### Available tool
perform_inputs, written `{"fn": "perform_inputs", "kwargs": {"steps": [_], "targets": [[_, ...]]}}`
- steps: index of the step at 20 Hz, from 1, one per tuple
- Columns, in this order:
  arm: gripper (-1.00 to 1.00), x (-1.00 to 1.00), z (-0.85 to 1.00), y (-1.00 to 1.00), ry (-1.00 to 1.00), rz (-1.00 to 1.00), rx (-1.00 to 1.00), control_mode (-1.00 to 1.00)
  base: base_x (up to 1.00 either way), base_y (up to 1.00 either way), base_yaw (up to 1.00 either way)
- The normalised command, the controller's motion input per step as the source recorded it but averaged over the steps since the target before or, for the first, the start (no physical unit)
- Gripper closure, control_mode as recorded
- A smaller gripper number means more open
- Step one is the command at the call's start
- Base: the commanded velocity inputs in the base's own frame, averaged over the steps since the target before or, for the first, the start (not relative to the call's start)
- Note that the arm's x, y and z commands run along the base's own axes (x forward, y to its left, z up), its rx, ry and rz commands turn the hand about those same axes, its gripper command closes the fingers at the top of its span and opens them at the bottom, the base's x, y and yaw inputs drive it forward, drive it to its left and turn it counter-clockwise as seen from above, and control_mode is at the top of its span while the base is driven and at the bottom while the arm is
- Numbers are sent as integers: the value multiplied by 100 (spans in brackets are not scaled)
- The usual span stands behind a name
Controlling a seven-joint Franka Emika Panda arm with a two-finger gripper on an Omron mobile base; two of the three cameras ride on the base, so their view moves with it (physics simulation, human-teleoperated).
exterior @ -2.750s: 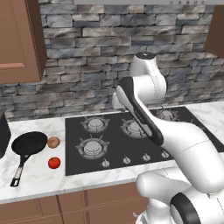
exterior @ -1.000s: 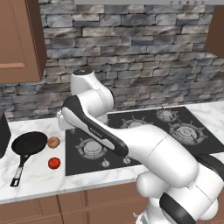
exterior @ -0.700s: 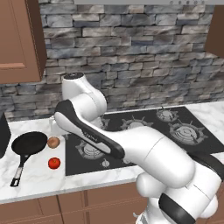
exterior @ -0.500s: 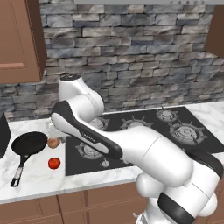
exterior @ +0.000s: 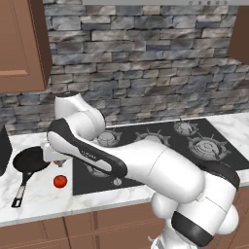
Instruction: Place the pan on the front left burner on the stove. Then place the tomato and the onion in the pan and turn on the front left burner.
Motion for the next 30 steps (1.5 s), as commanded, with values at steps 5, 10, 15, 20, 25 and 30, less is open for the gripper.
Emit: {"fn": "perform_inputs", "kwargs": {"steps": [5, 10, 15, 20, 25, 30], "targets": [[-100, -1, -16, 35, 5, 0, 0, -100, 0, 0, 0], [-100, -2, -5, 29, 4, 0, 2, -100, 0, 0, 0], [-100, -5, -5, 28, 4, 0, 1, -100, 0, 0, 0], [-100, 0, -11, 33, 0, 0, 0, -100, 0, 0, 0], [-100, 0, -14, 29, 0, -2, 0, -100, 0, 0, 0], [-100, 0, -18, 9, 0, -7, 0, -100, 0, 0, 0]]}}
